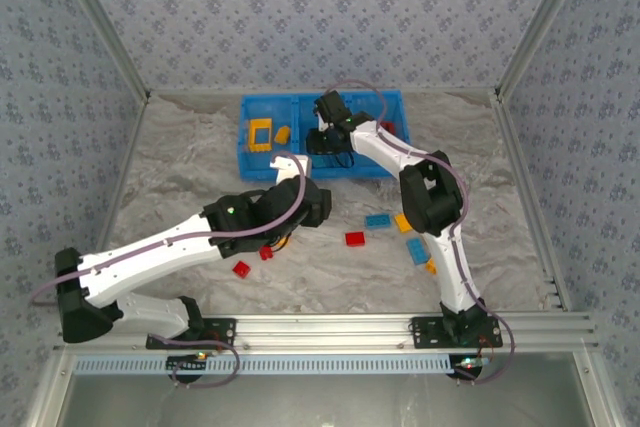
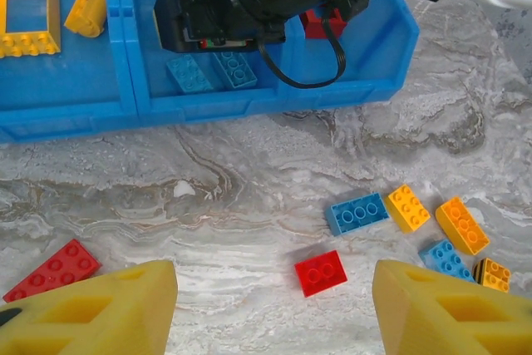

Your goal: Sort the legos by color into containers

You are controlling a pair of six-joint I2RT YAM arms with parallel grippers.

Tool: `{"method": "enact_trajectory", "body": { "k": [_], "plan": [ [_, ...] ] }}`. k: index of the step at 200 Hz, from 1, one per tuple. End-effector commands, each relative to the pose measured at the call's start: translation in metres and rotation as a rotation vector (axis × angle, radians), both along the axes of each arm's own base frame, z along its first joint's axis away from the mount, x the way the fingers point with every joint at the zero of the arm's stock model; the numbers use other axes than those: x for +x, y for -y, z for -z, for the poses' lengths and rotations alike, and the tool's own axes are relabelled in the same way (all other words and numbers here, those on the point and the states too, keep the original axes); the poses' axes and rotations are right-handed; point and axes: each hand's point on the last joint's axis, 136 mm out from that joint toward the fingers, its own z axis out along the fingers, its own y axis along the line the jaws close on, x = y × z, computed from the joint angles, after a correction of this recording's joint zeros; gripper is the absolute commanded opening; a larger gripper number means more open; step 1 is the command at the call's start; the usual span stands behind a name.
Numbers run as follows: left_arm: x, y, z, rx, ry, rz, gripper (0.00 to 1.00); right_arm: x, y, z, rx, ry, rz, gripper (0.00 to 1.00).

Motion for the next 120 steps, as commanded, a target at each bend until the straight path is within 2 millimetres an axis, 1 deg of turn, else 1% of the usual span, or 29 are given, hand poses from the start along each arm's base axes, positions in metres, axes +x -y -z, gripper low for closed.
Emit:
{"method": "enact_trajectory", "body": {
  "k": [1,14,28,31,44,60,74,76,90,103,105,112,114,120],
  "plan": [
    [0.005,-0.006,-0.010,0.033,0.044,-0.037,0.64,-0.001,-0.001,0.003,0.000,-0.030,0.000,0.42],
    [0.005,-0.006,-0.010,0.030,0.043,-0.038,0.64,-0.003,-0.002,-0.006,0.000,-0.012,-0.005,0.49],
    [0.004,-0.008,-0.011,0.028,0.044,-0.045,0.64,-0.004,-0.003,-0.019,-0.001,0.018,-0.009,0.52],
    [0.003,-0.012,-0.007,0.048,0.035,-0.047,0.64,-0.005,-0.004,-0.022,0.000,0.025,-0.010,0.53],
    [0.002,-0.018,-0.003,0.060,0.023,-0.065,0.64,-0.007,-0.004,-0.037,-0.001,0.056,-0.009,0.53],
    [-0.001,-0.026,0.004,0.065,-0.004,-0.088,0.65,-0.011,-0.002,-0.059,-0.004,0.101,0.001,0.53],
    [-0.004,-0.036,0.017,0.066,-0.057,-0.126,0.65,-0.019,0.002,-0.085,-0.014,0.162,0.016,0.49],
    [-0.004,-0.037,0.019,0.062,-0.068,-0.137,0.65,-0.020,0.004,-0.091,-0.012,0.176,0.020,0.48],
    [-0.007,-0.047,0.043,0.049,-0.173,-0.190,0.66,-0.034,0.010,-0.116,-0.023,0.245,0.033,0.47],
    [-0.010,-0.049,0.065,0.012,-0.259,-0.224,0.66,-0.054,0.013,-0.139,-0.029,0.320,0.024,0.47],
    [-0.010,-0.049,0.068,0.003,-0.270,-0.229,0.66,-0.057,0.014,-0.138,-0.035,0.324,0.021,0.47],
    [-0.010,-0.048,0.078,-0.028,-0.310,-0.249,0.67,-0.071,0.015,-0.150,-0.031,0.366,0.012,0.47],
    [-0.011,-0.048,0.081,-0.037,-0.321,-0.255,0.67,-0.075,0.016,-0.145,-0.042,0.364,0.007,0.47],
    [-0.011,-0.047,0.090,-0.060,-0.355,-0.274,0.68,-0.088,0.018,-0.150,-0.041,0.394,-0.005,0.47]
  ]
}}
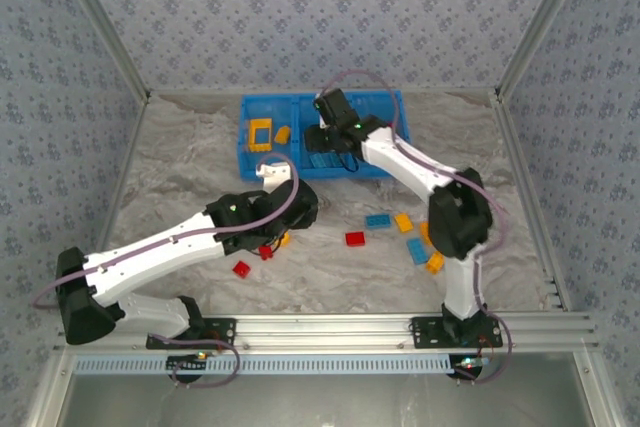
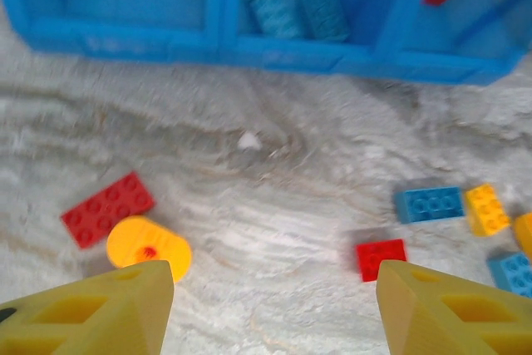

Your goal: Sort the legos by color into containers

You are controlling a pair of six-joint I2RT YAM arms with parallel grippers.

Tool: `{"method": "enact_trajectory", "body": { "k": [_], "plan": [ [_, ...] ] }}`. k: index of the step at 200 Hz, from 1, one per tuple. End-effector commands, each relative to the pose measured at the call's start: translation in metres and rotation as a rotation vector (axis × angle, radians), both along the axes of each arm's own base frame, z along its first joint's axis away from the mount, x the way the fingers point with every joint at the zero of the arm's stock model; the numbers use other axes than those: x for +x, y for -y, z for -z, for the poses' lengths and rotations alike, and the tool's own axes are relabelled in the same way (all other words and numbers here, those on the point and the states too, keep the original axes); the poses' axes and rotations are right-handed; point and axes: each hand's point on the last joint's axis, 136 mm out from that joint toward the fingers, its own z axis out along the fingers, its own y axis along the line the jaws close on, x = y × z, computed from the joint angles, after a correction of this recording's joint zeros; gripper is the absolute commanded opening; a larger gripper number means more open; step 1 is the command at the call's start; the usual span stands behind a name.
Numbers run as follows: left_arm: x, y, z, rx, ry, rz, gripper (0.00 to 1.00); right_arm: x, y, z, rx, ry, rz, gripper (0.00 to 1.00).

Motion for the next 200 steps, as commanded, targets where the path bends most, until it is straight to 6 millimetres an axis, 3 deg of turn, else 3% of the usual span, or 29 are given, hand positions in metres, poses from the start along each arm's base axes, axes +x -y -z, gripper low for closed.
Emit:
{"method": "enact_trajectory", "body": {
  "k": [1,26,35,66,109,154,200],
  "plan": [
    [-0.012,-0.005,0.037,-0.094,-0.172,-0.100,0.68,-0.036,0.008,-0.049,-0.012,0.180,-0.011,0.47],
    [-0.013,-0.006,0.069,-0.168,-0.281,-0.233,0.75,-0.096,0.011,-0.044,-0.032,0.266,-0.087,0.50],
    [-0.013,-0.008,0.082,-0.188,-0.318,-0.282,0.76,-0.121,0.015,-0.021,-0.065,0.262,-0.130,0.51],
    [-0.007,0.000,0.110,-0.290,-0.389,-0.403,0.78,-0.197,0.019,0.006,-0.010,0.304,-0.277,0.54],
    [-0.008,-0.013,0.142,-0.321,-0.453,-0.569,0.78,-0.274,0.027,0.028,0.112,0.390,-0.485,0.63],
    [0.004,-0.020,0.153,-0.299,-0.442,-0.631,0.79,-0.293,0.051,0.034,0.081,0.402,-0.481,0.65],
    [0.006,-0.029,0.174,-0.265,-0.468,-0.706,0.73,-0.295,0.051,0.033,0.097,0.390,-0.464,0.65]
  ]
}}
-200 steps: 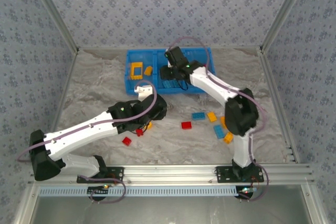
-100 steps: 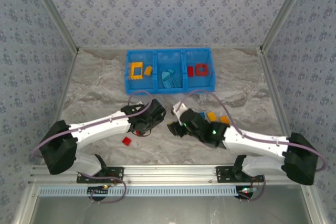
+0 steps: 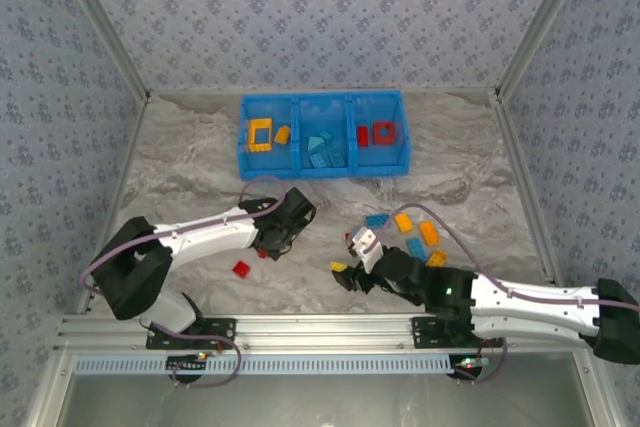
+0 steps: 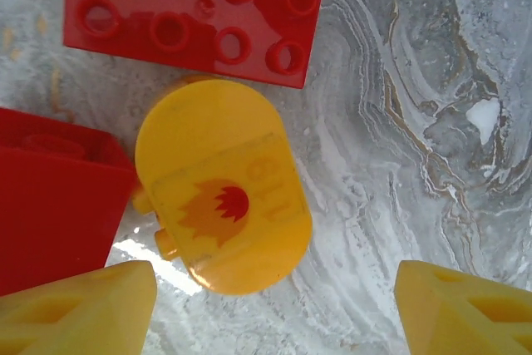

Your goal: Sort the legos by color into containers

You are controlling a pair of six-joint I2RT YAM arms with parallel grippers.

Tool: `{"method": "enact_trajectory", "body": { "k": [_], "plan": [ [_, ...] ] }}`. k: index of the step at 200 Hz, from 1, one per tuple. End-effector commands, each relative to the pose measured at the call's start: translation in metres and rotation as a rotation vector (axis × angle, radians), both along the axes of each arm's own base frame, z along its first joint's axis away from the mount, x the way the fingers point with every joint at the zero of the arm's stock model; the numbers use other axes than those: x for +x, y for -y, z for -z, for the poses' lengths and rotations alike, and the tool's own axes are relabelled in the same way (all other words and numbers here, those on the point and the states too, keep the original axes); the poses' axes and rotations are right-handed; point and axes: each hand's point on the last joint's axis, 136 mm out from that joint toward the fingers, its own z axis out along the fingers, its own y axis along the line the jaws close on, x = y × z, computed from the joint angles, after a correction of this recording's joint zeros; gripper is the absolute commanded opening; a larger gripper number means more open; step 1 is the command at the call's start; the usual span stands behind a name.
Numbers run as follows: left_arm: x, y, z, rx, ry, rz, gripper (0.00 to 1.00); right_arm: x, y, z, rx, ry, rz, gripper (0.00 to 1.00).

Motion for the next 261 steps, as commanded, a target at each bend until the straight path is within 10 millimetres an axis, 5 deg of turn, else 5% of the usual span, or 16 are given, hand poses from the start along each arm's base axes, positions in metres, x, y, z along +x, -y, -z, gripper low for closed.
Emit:
{"method": "enact_trajectory", "body": {
  "k": [1,68,154,202,261],
  "plan": [
    [0.000,-0.009,0.014,0.030,-0.033,-0.056,0.73,0.003,0.003,0.003,-0.007,-0.008,0.037,0.65],
    [-0.005,-0.023,0.021,0.103,-0.058,-0.072,0.64,0.000,-0.010,0.010,-0.026,-0.025,0.020,0.65],
    [-0.011,-0.030,-0.026,0.151,0.027,-0.035,0.70,-0.001,-0.012,0.012,-0.035,-0.031,0.023,0.64],
    [-0.001,-0.014,-0.013,0.150,-0.011,-0.031,0.88,-0.001,-0.016,0.014,-0.044,-0.039,0.016,0.64],
    [0.017,-0.012,0.012,0.109,-0.048,-0.075,0.82,-0.010,-0.022,0.012,-0.045,0.006,-0.032,0.65]
  ]
}}
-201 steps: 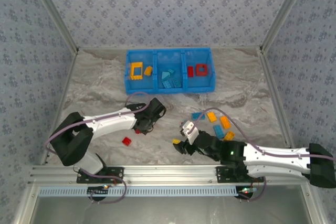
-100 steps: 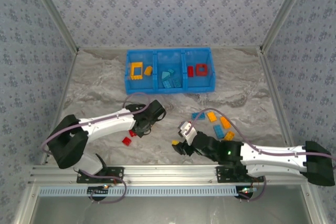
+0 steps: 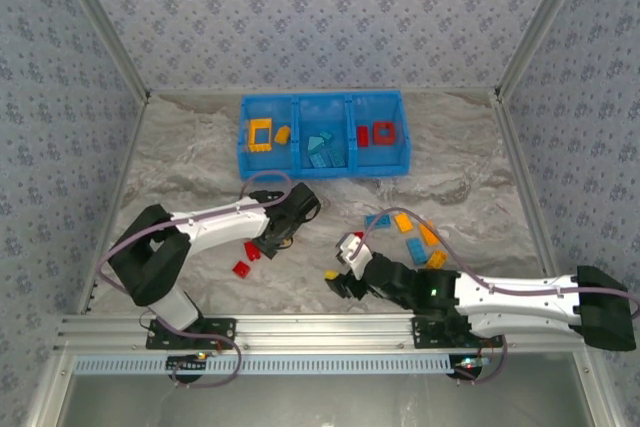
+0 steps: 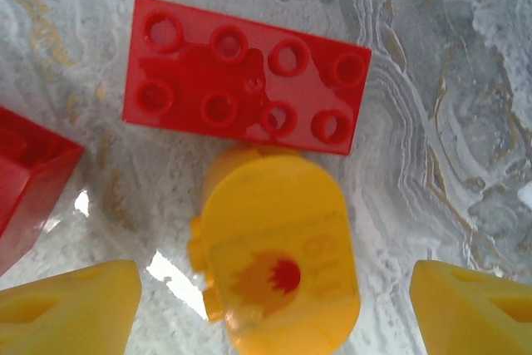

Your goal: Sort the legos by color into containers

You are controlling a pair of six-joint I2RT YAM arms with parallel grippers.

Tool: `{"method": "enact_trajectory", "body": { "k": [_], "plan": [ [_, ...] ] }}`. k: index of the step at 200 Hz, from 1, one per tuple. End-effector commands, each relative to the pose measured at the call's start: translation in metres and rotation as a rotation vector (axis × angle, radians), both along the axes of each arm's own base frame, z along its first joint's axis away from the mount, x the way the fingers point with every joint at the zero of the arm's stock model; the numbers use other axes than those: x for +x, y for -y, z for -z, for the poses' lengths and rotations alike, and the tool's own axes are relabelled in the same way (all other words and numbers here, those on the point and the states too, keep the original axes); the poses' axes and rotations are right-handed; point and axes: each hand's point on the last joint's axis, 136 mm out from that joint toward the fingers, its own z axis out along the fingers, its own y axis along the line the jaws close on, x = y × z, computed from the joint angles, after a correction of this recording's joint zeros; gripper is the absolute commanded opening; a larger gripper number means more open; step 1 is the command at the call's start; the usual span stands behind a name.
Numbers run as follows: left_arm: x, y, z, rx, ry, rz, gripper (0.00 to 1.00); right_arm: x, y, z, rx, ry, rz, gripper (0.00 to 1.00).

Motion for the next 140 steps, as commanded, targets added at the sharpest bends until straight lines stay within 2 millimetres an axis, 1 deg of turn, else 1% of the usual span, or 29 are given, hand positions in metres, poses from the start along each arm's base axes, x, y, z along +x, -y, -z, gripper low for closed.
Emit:
{"method": "enact_trajectory", "body": {
  "k": [1,17,50,82,96,113,131,140],
  "plan": [
    [0.006,0.004,0.004,-0.021,-0.008,-0.008,0.82,0.000,-0.008,-0.017,0.039,0.042,-0.009,0.65],
    [0.007,0.002,0.010,-0.017,-0.012,-0.017,0.79,0.000,-0.007,-0.016,0.034,0.042,-0.003,0.66],
    [0.007,0.003,0.022,-0.022,-0.033,-0.015,0.69,0.001,-0.006,-0.014,0.033,0.036,0.009,0.66],
    [0.005,0.003,0.018,-0.023,-0.027,-0.006,0.55,0.002,-0.004,-0.014,0.029,0.034,0.019,0.66],
    [0.004,0.002,0.012,-0.019,-0.013,0.001,0.47,0.003,-0.003,-0.014,0.028,0.036,0.023,0.66],
    [0.004,0.002,0.001,-0.017,0.009,0.020,0.44,0.004,-0.002,-0.017,0.031,0.044,0.032,0.66],
    [0.008,0.010,-0.024,-0.028,0.060,0.079,0.43,0.007,0.002,-0.027,0.040,0.064,0.052,0.66],
    [0.011,0.013,-0.041,-0.034,0.097,0.116,0.43,0.010,0.004,-0.037,0.058,0.081,0.067,0.66]
  ]
}}
